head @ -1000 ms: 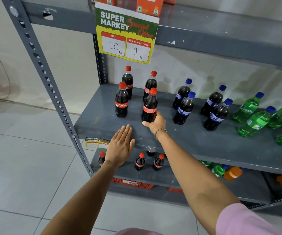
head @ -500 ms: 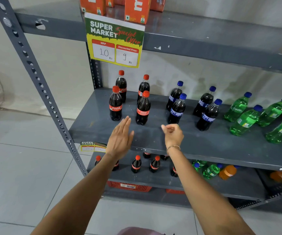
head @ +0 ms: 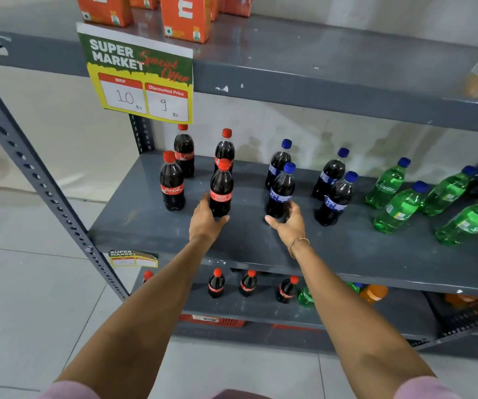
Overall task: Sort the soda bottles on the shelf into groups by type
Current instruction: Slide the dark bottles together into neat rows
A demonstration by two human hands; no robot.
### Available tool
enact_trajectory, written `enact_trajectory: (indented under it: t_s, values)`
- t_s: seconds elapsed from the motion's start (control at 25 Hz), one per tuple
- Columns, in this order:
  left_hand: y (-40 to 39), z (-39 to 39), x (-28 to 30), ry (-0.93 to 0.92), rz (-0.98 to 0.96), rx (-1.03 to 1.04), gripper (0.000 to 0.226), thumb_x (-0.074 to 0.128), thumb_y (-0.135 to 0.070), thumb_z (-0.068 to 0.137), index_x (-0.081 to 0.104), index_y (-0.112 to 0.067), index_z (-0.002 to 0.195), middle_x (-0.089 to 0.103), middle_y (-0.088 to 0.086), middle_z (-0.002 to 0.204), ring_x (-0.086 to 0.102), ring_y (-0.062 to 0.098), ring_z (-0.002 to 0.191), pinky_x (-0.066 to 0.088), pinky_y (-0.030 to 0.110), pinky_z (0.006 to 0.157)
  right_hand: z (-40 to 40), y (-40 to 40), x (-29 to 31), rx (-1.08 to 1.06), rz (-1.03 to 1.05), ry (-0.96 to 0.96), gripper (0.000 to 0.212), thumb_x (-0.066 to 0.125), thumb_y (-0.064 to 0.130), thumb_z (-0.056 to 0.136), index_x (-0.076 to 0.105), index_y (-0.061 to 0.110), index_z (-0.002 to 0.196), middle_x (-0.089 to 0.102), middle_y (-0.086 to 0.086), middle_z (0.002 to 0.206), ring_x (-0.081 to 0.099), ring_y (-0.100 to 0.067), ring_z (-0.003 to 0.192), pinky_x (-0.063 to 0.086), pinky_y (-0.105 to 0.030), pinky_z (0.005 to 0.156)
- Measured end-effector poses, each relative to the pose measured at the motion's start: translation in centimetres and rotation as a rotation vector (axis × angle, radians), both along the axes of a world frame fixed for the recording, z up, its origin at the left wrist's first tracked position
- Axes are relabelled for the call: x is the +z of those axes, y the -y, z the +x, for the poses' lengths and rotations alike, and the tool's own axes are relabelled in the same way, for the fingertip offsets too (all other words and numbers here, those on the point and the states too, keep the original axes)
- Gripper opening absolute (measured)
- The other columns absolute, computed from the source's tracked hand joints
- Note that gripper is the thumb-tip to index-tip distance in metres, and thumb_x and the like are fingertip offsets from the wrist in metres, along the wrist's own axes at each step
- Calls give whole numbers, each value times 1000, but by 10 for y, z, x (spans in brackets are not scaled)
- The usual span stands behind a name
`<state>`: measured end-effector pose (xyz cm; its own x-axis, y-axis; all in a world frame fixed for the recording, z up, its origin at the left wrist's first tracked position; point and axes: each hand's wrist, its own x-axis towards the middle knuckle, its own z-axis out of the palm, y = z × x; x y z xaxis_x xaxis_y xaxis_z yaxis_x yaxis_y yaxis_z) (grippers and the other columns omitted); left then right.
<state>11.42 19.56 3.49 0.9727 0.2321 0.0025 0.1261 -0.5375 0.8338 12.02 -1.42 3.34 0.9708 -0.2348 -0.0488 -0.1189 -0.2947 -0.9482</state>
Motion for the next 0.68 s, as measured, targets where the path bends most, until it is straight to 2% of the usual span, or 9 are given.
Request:
enact_trajectory:
  t_s: [0.12,0.28,0.56,0.68]
  values:
    - [3,0,1,25,47,24,56,74,-22,76,47,-11,123,60,14,120,54,32,113,45,42,90,4,0,-3,-47,-22,-4,64,73,12,74,40,12,128,54,-8,131,51,-22,119,38,-31,103]
    - [5,0,3,10,42,36,54,74,-22,76,48,-12,123,60,12,121,55,31,113,46,43,89,6,0,-5,-95,-45,16,54,72,11,76,45,8,122,56,-13,128,52,-26,118,41,-38,104]
    - [5,-2,8,-12,39,31,47,73,-21,77,50,-11,117,61,12,119,56,32,110,45,42,85,-3,-2,-5,-75,-34,25,52,72,10,74,46,9,119,56,-12,127,52,-23,117,39,-31,102]
    - [4,-2,11,-18,32,12,48,72,-20,78,49,-9,118,60,14,121,55,33,112,45,43,88,-5,-1,-3,-70,-51,20,53,73,12,74,47,9,119,56,-12,127,52,-23,117,39,-29,101]
